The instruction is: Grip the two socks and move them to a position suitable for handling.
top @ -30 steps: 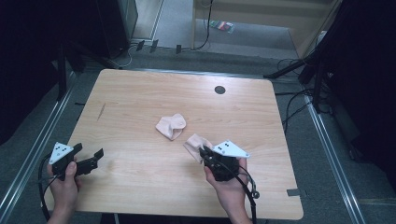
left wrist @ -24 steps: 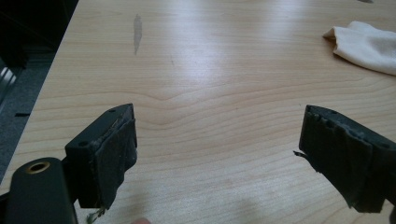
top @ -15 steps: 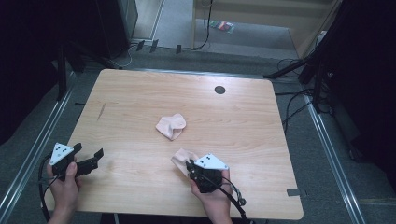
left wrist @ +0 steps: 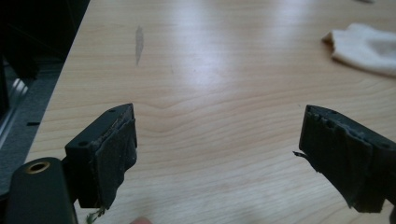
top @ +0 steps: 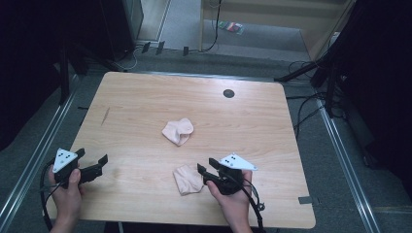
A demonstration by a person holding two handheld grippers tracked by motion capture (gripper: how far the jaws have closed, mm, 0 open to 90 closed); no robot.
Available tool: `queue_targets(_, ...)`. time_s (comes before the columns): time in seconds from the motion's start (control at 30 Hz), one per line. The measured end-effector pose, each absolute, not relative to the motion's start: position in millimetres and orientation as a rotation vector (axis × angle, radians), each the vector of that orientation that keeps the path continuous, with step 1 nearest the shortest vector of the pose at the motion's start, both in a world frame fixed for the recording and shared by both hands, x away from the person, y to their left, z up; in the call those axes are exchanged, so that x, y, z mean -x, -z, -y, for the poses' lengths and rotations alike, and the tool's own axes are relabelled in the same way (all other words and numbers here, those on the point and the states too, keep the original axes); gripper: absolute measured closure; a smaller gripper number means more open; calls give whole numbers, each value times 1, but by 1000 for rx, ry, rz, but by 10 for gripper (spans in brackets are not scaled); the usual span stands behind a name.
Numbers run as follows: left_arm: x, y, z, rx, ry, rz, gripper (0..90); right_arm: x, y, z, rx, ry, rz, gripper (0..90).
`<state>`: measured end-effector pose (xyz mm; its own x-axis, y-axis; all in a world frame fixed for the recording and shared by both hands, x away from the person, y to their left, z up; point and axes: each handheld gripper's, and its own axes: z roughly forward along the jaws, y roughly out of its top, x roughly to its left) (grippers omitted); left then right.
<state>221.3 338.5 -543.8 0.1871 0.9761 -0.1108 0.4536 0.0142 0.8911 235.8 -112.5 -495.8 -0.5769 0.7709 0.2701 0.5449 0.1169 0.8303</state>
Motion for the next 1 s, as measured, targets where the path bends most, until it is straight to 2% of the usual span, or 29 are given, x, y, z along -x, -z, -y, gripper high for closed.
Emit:
queue_targets(0.03, -221, 541, -336, -1563, -731, -1396, 114, -237, 501, 114, -1318, -1417, -2189, 605)
queue_targets(0.17, -220, 531, -312, -1574, -689, -1347, 114, -233, 509, 107, -1272, -1377, -2250, 726)
queue_targets(0.3, -225, 523, -283, -1593, -615, -1300, 114, -233, 514, 96, -1224, -1357, -2309, 764)
queue_targets(0.67, -237, 515, -219, -1677, -531, -1181, 114, -243, 535, 89, -1275, -1261, -2338, 656)
queue_targets(0.8, -239, 516, -211, -1680, -514, -1171, 114, -243, 536, 88, -1274, -1237, -2329, 604)
queue_targets(0.83, -240, 516, -207, -1681, -508, -1167, 114, -243, 538, 87, -1277, -1219, -2332, 562)
queue_targets(1.0, -241, 516, -192, -1684, -473, -1151, 114, -242, 541, 84, -1262, -1190, -2353, 566)
